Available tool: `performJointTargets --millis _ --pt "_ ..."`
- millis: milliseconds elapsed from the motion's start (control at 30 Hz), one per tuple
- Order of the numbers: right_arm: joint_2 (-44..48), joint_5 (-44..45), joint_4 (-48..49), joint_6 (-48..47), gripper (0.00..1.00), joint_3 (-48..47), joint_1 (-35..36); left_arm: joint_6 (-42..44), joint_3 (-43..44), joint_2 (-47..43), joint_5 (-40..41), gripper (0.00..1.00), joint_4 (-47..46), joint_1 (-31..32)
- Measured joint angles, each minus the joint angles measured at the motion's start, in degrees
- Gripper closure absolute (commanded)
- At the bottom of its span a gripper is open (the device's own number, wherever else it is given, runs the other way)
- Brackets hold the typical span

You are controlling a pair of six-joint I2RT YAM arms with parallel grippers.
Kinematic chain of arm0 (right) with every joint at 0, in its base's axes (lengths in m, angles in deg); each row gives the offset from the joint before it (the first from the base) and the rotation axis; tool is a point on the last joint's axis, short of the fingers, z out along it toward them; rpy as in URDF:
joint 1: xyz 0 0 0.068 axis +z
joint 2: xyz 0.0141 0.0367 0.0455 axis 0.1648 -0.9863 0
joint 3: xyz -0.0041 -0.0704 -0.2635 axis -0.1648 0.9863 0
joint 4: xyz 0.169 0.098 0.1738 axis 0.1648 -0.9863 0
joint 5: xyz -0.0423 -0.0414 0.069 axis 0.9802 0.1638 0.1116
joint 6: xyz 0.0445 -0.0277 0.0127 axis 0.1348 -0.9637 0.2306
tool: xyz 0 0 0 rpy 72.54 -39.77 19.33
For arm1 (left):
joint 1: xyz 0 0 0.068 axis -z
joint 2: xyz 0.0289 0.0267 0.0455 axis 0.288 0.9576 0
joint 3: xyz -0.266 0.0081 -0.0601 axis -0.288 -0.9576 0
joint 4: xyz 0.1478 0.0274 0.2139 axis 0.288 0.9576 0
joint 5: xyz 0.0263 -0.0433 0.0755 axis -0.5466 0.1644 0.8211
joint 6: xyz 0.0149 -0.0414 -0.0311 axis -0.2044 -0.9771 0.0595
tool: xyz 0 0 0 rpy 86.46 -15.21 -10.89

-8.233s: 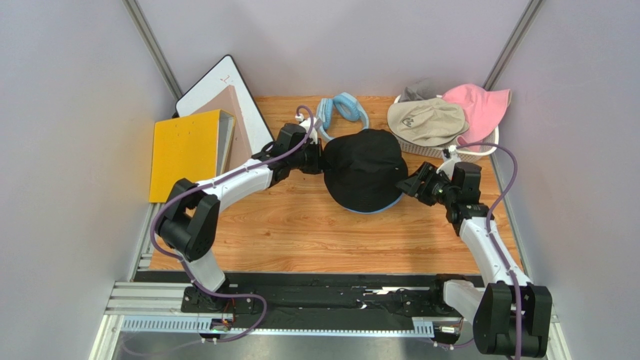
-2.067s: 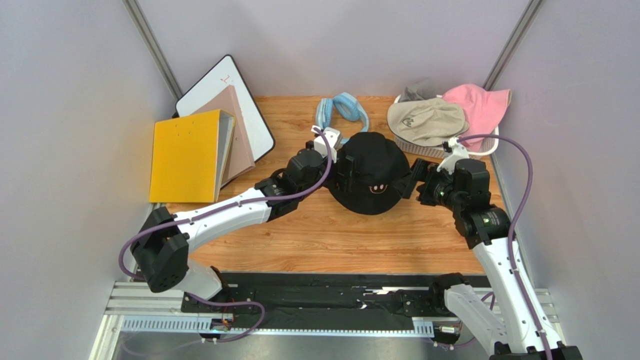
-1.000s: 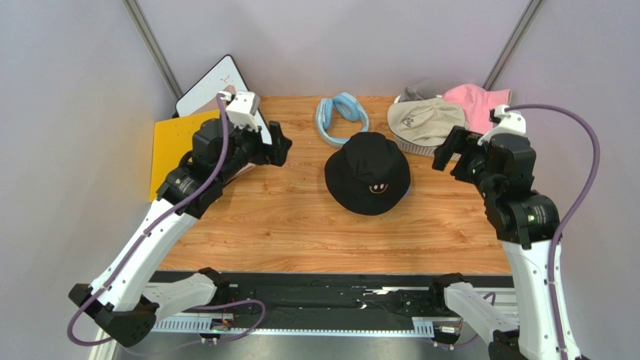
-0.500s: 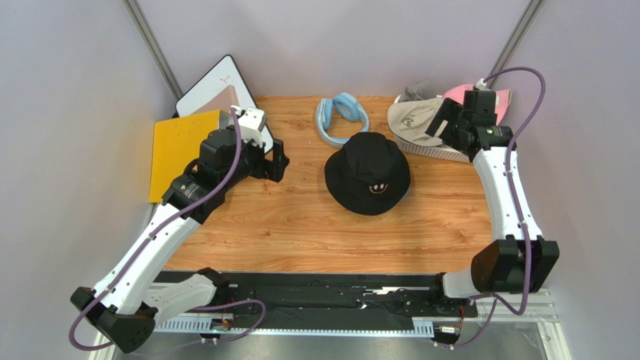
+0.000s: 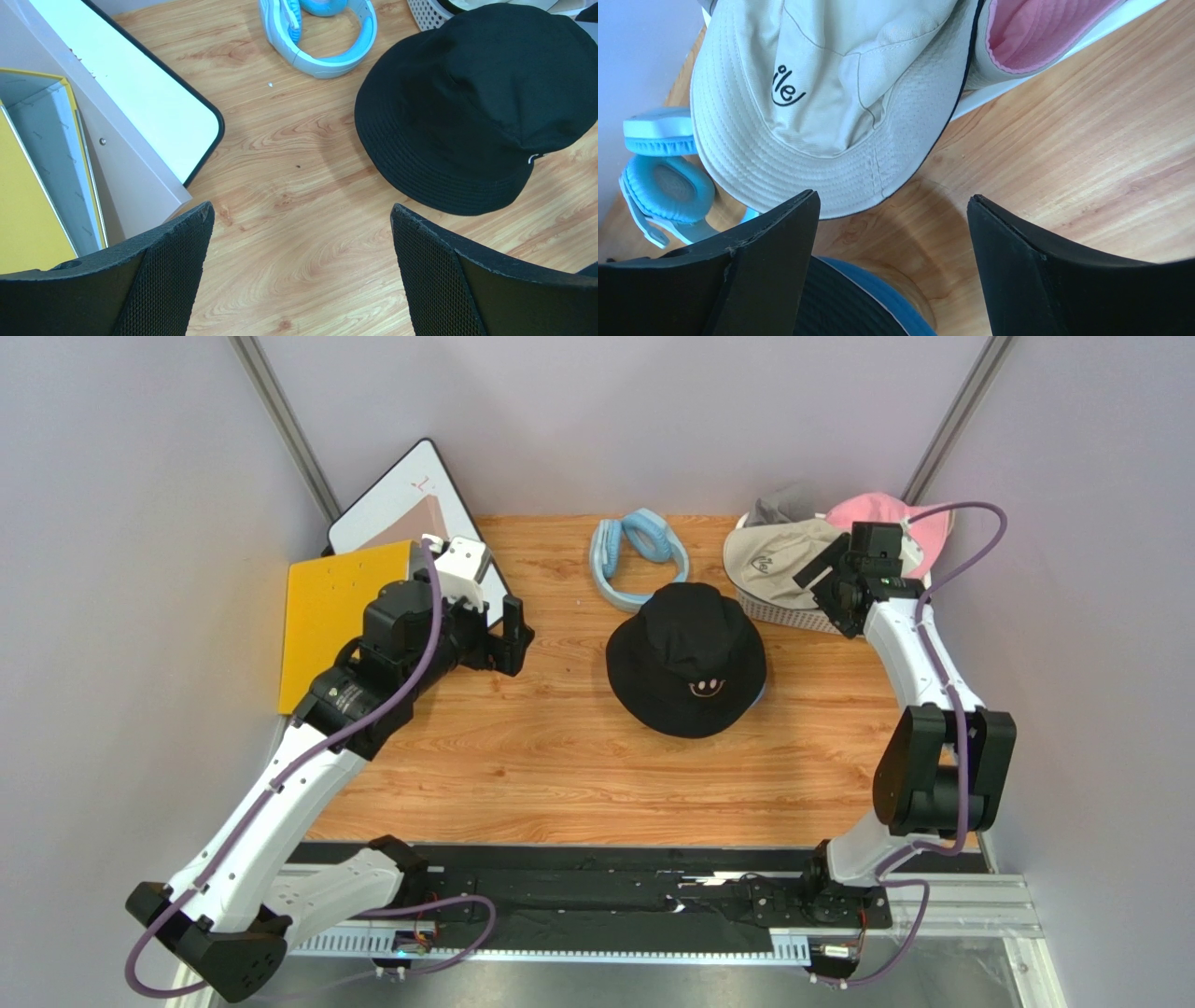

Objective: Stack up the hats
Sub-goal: Pick up the hat from the bin.

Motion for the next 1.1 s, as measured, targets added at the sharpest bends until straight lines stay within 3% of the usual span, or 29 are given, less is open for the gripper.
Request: performJointTargets --millis 333,533,667,833,933,967,1000,1100 --pt "-4.55 4.17 6.60 6.27 0.22 0.46 1.18 0.00 0.00 0.00 0.02 0.01 0.24 0.00" --pt "-7.10 7.02 8.70 8.72 0.29 0.68 2.89 0.00 0.00 0.00 0.00 0.01 0.24 0.00" --pt "-7.39 9.97 10.60 9.84 0.46 1.73 3.82 0.00 0.00 0.00 0.00 0.01 0.26 0.00" --pt "-7.61 12.81 11.58 10.05 0.58 1.75 4.15 0.02 0.00 0.00 -0.31 0.01 0.28 0.00" --pt "-7.80 13.99 11.61 9.84 0.83 1.75 4.61 0.02 0.00 0.00 -0.61 0.01 0.28 0.00" --pt "-7.87 14.36 11.65 9.55 0.95 1.75 4.79 0.02 0.00 0.00 -0.68 0.01 0.31 0.00" --pt "-8.02 14.67 11.89 9.60 1.00 1.75 5.03 0.02 0.00 0.00 -0.79 0.01 0.33 0.00" --pt "-8.50 14.97 11.82 8.81 1.00 1.64 5.55 0.02 0.00 -0.17 -1.05 0.01 0.57 0.00"
